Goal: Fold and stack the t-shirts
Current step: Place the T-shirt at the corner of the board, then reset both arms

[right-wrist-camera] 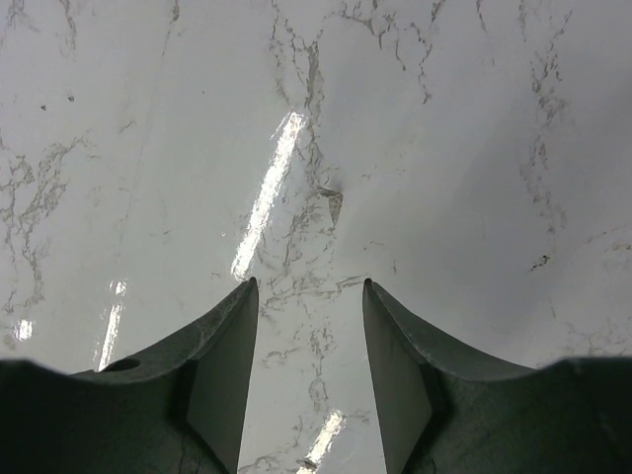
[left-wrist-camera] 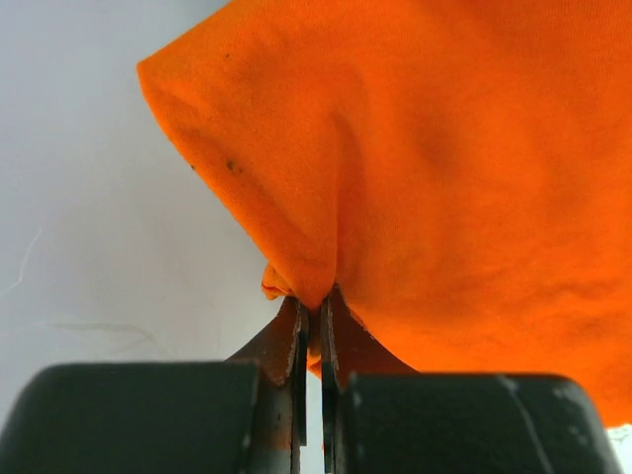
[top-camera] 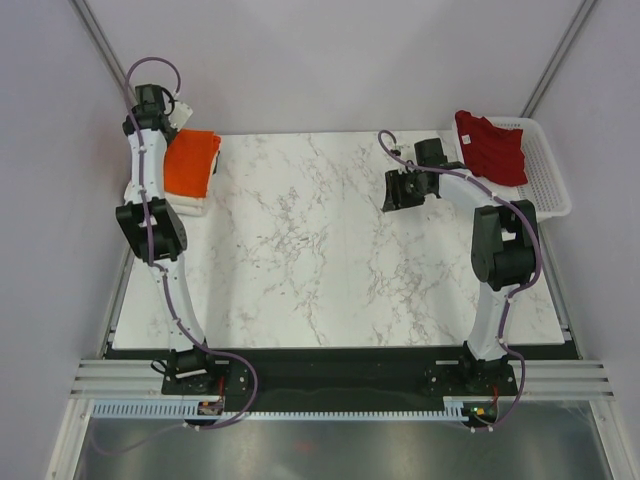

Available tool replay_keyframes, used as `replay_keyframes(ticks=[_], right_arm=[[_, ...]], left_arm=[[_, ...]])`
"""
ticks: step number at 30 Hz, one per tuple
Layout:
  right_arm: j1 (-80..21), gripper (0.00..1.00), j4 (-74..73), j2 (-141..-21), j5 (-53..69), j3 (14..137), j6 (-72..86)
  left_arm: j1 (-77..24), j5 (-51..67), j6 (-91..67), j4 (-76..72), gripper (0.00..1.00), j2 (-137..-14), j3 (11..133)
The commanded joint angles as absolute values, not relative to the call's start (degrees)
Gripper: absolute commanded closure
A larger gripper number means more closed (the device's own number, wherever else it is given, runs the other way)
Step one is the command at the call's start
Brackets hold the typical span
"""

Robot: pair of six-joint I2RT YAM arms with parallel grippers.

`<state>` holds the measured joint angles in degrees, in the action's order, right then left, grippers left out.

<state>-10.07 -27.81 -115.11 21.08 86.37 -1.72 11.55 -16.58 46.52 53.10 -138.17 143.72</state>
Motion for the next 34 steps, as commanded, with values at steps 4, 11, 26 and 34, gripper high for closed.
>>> replay_keyframes(ticks=[4,11,26,34], right_arm=[[-10.2,0.45,-26.6,-111.8,21.5,85.6,-1.8],[-10.9,0.45,-26.5,-111.5,21.4,85.3,-2.0],[-14.0,0.02,-24.7,-104.4,16.9,87.6,2.4],[-19.3,0.02,-24.8,-104.9,-0.9,90.5,4.0]], left_arm=[[13.9,-21.1,47.0,47.9,0.98,-138.0,145.2],[13.5,-22.0,45.8,46.9,0.52,-138.3,144.1],[-1.2,-11.3,22.6,41.0,0.00,-110.2,123.3],[-5.3,15.5,3.4,43.9,0.00,-108.1,114.7]])
